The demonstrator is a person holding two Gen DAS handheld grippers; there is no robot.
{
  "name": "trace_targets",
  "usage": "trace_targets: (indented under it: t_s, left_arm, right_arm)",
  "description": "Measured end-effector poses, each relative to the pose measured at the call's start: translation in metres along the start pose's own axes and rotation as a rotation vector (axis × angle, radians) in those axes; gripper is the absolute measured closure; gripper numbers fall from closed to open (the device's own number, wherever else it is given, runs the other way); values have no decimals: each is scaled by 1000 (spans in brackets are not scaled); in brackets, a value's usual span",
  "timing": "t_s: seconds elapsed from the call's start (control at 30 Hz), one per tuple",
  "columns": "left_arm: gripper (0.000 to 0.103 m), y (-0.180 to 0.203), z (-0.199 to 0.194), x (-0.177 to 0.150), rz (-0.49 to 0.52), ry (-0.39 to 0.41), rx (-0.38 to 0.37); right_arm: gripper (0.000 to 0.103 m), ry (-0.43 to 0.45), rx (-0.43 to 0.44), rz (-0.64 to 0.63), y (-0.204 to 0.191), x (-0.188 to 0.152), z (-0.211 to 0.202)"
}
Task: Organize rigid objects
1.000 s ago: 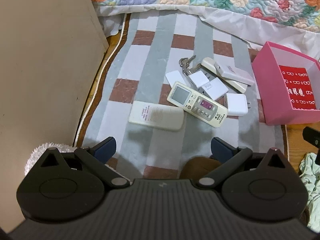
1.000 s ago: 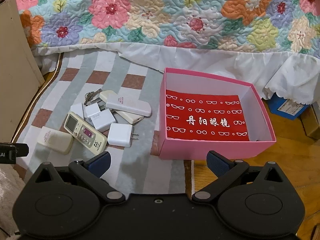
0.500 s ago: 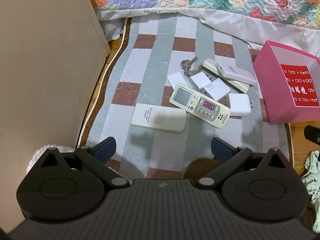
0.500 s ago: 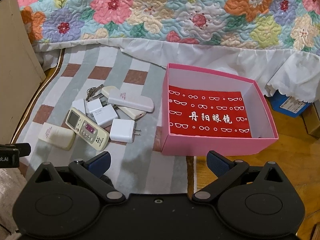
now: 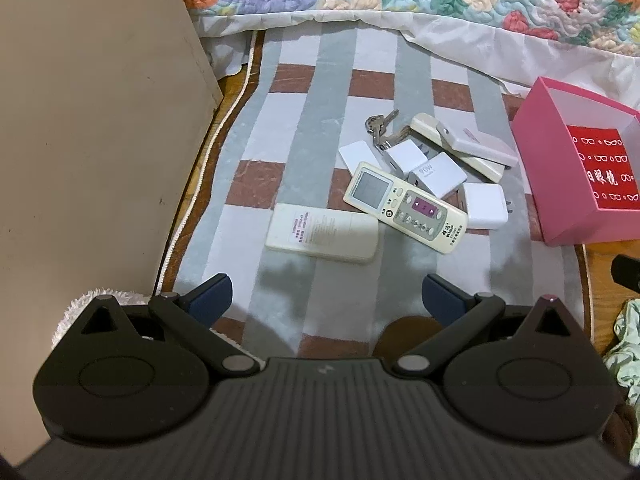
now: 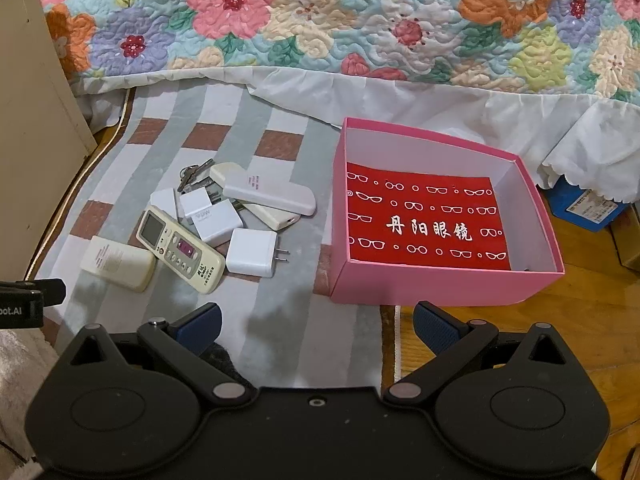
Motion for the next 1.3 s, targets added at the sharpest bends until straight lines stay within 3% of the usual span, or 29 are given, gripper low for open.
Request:
trace_targets:
  t_s: [0.3, 0.57, 1.03, 1.13, 1.3]
  left_arm:
    - [0, -8, 4, -4, -19, -17, -13]
    - [0, -5, -7, -4, -16, -3, -70]
    - [0, -5, 10, -8, -3, -106, -66]
    - [0, -3, 5, -8, 2, -95, -97]
    - [0, -1, 1, -6, 26, -81, -86]
  right_arm:
    - [0, -2, -3, -6, -1, -2, 1]
    - [0, -8, -5, -8, -3, -1, 2]
    - [0, -68, 26, -11, -10, -9, 9]
    - [0, -75, 31, -16, -12, -10, 10]
    - [0, -73, 28, -23, -14, -10, 9]
Point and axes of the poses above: each gripper's, at about its wrist camera, not at the fingertips, and z roughly the way its jaws point, y to its right, x to its top, the point moved 5 cm from there along z, roughly the way its jaws point, and after that the axes turned 15 degrees about z, right-handed, at the moved point
